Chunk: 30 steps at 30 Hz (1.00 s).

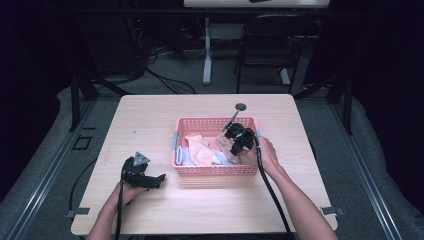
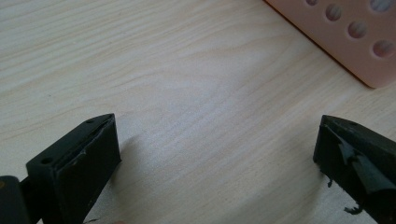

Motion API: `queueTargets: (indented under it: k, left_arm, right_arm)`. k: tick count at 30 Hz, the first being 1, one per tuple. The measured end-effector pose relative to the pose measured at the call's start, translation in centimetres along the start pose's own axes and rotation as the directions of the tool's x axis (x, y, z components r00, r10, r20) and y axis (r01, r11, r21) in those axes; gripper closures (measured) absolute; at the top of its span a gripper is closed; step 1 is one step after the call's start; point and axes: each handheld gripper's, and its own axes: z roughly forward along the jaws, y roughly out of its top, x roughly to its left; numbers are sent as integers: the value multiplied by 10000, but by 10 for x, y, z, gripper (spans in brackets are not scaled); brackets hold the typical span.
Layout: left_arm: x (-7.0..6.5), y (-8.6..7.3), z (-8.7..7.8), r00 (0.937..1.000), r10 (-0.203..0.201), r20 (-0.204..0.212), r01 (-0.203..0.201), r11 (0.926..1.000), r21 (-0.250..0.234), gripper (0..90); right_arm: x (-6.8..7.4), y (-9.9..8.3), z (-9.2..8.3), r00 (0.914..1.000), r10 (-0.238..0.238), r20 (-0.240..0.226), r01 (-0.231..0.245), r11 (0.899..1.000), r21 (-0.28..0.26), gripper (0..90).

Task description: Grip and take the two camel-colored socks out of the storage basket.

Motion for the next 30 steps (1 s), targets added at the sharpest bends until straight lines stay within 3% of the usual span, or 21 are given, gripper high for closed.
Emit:
queueTargets:
  k: [6,14,30]
  left_arm:
    - [0,0,0,10000,-31,0,31,10000,-17,2]
    - [0,0,0,10000,-28,1,28,10000,-14,2]
    - [0,0,0,10000,-28,-1,28,10000,-15,2]
  right_arm:
    - [-2,-2,-12,10000,15,87,-13,9997,-253,866]
    - [-3,-5,-38,9997,192,131,-177,9945,-1034,866]
    - [-1,-5,-68,9999,-10,140,25,9941,-1082,866]
